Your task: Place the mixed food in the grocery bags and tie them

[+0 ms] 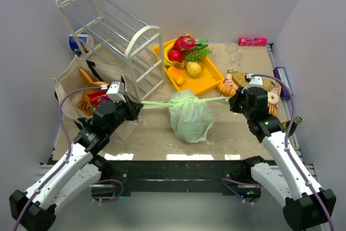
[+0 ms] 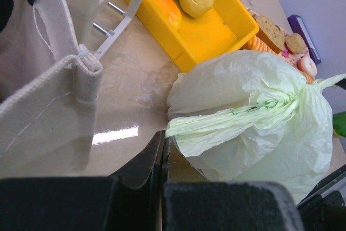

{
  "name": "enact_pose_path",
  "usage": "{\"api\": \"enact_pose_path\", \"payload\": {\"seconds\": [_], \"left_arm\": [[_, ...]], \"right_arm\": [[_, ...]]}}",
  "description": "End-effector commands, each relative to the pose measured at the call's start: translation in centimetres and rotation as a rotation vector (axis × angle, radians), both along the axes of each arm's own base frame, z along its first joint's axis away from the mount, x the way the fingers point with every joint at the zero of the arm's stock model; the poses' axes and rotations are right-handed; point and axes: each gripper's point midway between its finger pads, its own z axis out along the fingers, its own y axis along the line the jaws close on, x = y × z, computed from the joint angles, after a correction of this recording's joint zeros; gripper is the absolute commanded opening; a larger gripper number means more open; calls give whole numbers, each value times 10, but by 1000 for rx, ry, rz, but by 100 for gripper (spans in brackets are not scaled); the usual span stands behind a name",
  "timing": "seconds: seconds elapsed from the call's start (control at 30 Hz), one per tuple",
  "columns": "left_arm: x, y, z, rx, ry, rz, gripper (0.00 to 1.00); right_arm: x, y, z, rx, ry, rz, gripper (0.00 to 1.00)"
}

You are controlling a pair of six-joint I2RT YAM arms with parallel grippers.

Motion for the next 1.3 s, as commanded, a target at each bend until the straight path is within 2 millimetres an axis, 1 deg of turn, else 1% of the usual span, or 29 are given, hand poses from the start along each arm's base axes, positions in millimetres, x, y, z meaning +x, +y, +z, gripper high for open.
{"api": "enact_pose_path", "payload": {"seconds": [0.0,0.13,0.2,0.23,0.27,0.3,0.33,0.37,0.4,0.43,0.47,0.5,0.53,0.57,0.63,0.67,0.7,0.73,0.77,0.8,0.83,0.93,0.97,1.0,1.07,1.1,1.17,1.23,1.27], "left_arm": [[16,36,3,64,-26,168,0],[16,40,-3,82,-4,178,0],[15,37,2,77,-24,156,0],[16,34,10,91,-65,125,0],[16,29,18,97,-95,89,0],[12,17,24,100,-114,2,0],[10,10,39,137,-156,-60,0],[10,3,36,162,-139,-116,0],[4,-10,38,192,-152,-228,0],[0,-17,45,207,-149,-282,0],[0,-22,38,229,-122,-330,16],[-3,-27,39,242,-121,-379,30],[-5,-29,41,247,-113,-395,42],[-5,-29,42,248,-116,-402,59],[-5,-29,52,238,-149,-395,74],[-7,-28,61,233,-176,-390,88],[-8,-27,67,235,-195,-390,93],[-10,-27,80,233,-224,-395,96],[-12,-27,86,238,-233,-407,100],[-16,-26,87,253,-221,-425,100],[-16,-25,102,255,-242,-419,100],[-12,-21,115,267,-222,-389,100],[-10,-22,114,269,-205,-386,100],[-8,-21,114,267,-187,-376,100],[-2,-20,120,266,-176,-350,100],[2,-15,123,264,-173,-312,100],[9,-9,134,261,-187,-265,100],[16,2,146,252,-202,-212,100],[24,15,147,264,-202,-175,100]], "right_arm": [[3,-58,15,-148,-33,-232,0],[3,-55,7,-131,3,-227,0],[2,-52,10,-117,9,-218,0],[1,-51,12,-112,8,-215,0],[2,-51,20,-110,-6,-211,0],[0,-49,23,-109,-8,-195,0],[-1,-49,29,-111,-21,-188,0],[-2,-50,40,-115,-40,-187,0],[-5,-51,44,-122,-37,-184,0],[-8,-51,52,-120,-56,-180,3],[-9,-51,62,-123,-76,-171,35],[-12,-50,65,-122,-76,-164,56],[-14,-48,72,-114,-91,-150,71],[-15,-48,82,-106,-110,-150,98],[-17,-49,91,-103,-127,-159,99],[-16,-50,102,-104,-149,-163,99],[-16,-50,107,-108,-157,-160,99],[-15,-50,113,-109,-168,-152,99],[-13,-47,124,-108,-196,-133,99],[-10,-44,131,-107,-219,-116,99],[-8,-39,135,-104,-231,-84,99],[0,-9,146,-53,-267,68,99],[3,-3,145,-39,-268,101,99],[5,16,144,-2,-263,193,99],[7,32,138,49,-243,264,99],[6,45,140,84,-248,327,99],[5,63,132,127,-223,391,99],[7,74,128,111,-220,401,99],[-3,101,120,69,-205,473,99]]}}
